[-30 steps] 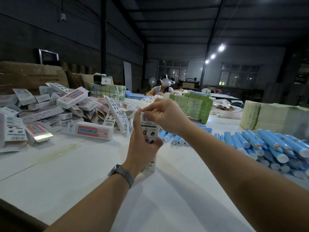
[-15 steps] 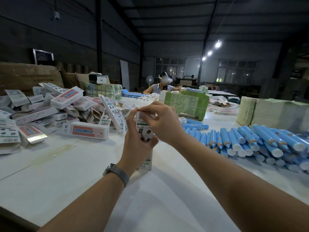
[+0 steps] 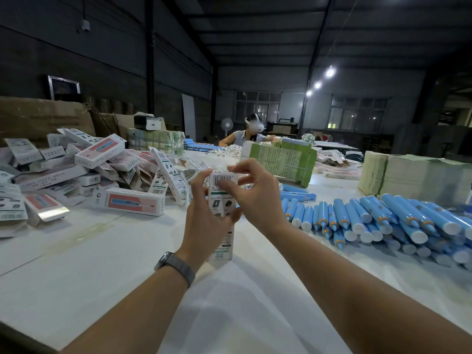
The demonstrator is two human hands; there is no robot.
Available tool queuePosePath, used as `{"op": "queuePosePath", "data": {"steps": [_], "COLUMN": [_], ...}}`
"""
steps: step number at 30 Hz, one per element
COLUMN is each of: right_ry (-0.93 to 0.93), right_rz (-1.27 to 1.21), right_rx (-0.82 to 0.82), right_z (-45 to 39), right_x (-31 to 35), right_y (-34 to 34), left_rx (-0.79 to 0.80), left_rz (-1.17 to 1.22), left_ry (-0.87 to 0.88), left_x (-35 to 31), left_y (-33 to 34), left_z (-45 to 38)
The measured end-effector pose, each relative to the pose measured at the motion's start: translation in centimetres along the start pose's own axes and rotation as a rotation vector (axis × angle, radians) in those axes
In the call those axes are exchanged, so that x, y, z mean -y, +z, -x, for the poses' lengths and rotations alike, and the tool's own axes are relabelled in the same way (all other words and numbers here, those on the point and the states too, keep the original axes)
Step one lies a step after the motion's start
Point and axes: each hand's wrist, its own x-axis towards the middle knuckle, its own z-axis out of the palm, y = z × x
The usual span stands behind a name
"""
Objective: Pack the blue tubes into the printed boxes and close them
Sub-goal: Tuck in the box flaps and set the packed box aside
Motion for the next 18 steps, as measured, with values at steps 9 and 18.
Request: {"op": "queuePosePath", "data": {"steps": [9, 18], "right_ry": [0.028, 0.058], "right_rz": [0.026, 0.02], "right_rx": [0.001, 0.028], "right_z": [0.05, 0.48], "right_x": [0.18, -0.31], "right_y": [-0.03, 0.56], "left_rx": [-0.004, 0.008], "left_rz": [0.006, 0.016], "left_ry": [0.018, 0.005], "left_x": [0.15, -0.71], "left_y": [0.14, -0.09], "left_z": [0.03, 0.52]}}
